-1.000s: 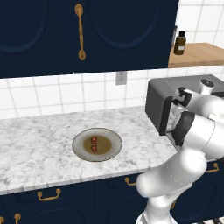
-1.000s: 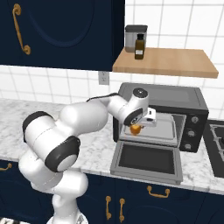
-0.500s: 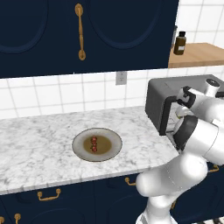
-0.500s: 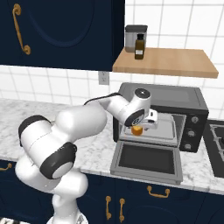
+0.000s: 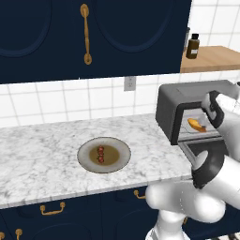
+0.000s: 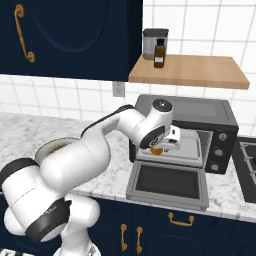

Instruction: Pick up the kebab skewer and baguette bread, and place them inside the toaster oven. Close the toaster oven door and start by setting the timer.

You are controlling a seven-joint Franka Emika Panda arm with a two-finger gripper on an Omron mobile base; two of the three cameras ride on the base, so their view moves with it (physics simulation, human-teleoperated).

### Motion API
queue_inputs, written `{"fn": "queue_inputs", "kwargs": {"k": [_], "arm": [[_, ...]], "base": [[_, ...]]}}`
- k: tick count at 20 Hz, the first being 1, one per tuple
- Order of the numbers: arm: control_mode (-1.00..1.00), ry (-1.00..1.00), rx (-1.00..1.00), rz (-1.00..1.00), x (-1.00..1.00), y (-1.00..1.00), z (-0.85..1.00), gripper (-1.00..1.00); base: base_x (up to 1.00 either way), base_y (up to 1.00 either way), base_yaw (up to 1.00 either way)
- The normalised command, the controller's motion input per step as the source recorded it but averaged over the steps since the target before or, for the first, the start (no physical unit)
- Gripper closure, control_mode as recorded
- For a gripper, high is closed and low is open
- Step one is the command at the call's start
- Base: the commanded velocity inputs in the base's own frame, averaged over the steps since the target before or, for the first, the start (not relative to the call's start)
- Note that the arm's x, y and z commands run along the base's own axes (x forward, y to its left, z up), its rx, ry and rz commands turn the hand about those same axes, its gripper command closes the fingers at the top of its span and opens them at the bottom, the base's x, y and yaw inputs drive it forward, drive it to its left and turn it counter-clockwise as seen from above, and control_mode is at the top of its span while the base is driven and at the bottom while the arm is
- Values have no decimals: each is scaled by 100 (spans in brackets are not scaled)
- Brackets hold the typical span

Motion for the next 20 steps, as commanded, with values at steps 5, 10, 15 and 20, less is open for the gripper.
{"fn": "queue_inputs", "kwargs": {"k": [5,10,15,20], "arm": [[-100,2,0,-22,-100,100,0,-100],[-100,5,0,-22,-57,100,3,-100],[-100,7,-1,-22,-30,100,5,-100],[-100,0,-2,-7,0,100,0,-100]], "base": [[0,0,0],[0,0,0],[0,0,0],[0,0,0]]}}
